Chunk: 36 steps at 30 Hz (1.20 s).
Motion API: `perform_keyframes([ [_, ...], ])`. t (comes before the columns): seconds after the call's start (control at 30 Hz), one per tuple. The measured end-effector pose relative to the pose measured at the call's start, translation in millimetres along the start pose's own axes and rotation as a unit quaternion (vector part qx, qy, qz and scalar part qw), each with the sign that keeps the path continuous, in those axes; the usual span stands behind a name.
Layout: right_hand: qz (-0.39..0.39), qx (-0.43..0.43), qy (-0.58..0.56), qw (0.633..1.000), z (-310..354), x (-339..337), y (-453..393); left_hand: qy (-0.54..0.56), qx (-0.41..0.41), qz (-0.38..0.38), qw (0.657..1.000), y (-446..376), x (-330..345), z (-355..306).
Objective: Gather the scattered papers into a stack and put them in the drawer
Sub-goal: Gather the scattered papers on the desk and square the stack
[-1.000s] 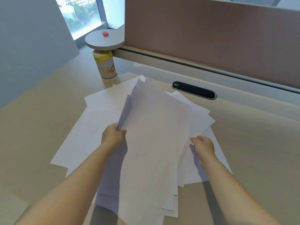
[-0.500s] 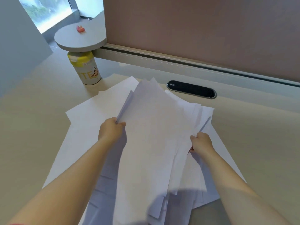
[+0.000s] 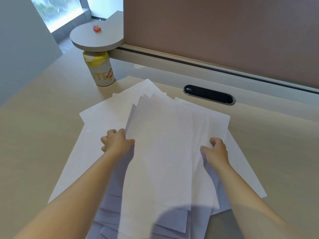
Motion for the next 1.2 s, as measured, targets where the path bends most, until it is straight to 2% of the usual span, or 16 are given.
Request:
perform_keyframes([
  [0.07,0.047,0.012,-0.099,0.994,7,11,6,0.001,0.025,0.015,1.0,7,6,-10],
  [0.13,0.081,-0.003,-0.093,0.992,19,17,11,0.034,0.029,0.027,0.999,10,11,-15],
  [0.2,0.084,-0.011,-0.094,0.992,23,17,7,0.116,0.013,0.035,0.992,11,14,-17],
  [0.27,0.02,-0.009,-0.069,0.997,17,5,-2,0.193,-0.018,0.045,0.98,16,14,-15],
  [0.33,-0.074,0.008,0.049,0.996,4,-18,-9,0.221,-0.059,0.065,0.971,22,19,-10],
  [0.4,-0.093,0.041,0.127,0.987,-15,-32,-7,0.228,-0.09,0.092,0.965,32,25,-8],
  [0.5,-0.043,0.062,0.044,0.996,-27,-34,1,0.287,-0.136,0.161,0.935,55,37,-13],
  [0.6,0.016,0.059,-0.057,0.997,-31,-27,8,0.314,-0.13,0.213,0.916,81,45,-24],
  [0.63,0.037,0.059,-0.08,0.994,-32,-26,12,0.309,-0.116,0.214,0.919,86,45,-26],
  [0.77,0.075,0.06,-0.068,0.993,-36,-29,25,0.299,-0.05,0.131,0.944,92,33,-18],
  [0.87,0.099,0.031,-0.074,0.992,-35,-22,33,0.3,-0.058,0.031,0.952,89,15,6],
  [0.93,0.077,-0.05,0.037,0.995,-31,-20,36,0.225,-0.059,-0.052,0.971,85,-2,29],
  [1.0,0.059,-0.128,0.151,0.978,-25,-15,40,0.118,-0.062,-0.102,0.986,82,-13,52],
  [1.1,0.093,-0.164,0.277,0.942,-32,1,56,0.049,-0.089,-0.059,0.993,82,-8,78],
  [1.2,0.122,-0.199,0.316,0.92,-37,15,64,0.047,-0.066,-0.044,0.996,80,-6,84],
])
Point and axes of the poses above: each hand's wrist, its own y-axis away from the middle knuckle, its own x-axis out of the palm, z = x × y, the point moved 7 cm from there along -y, towards the middle knuckle, and after that the axes turned 14 degrees about -z, right-handed, at the moved point
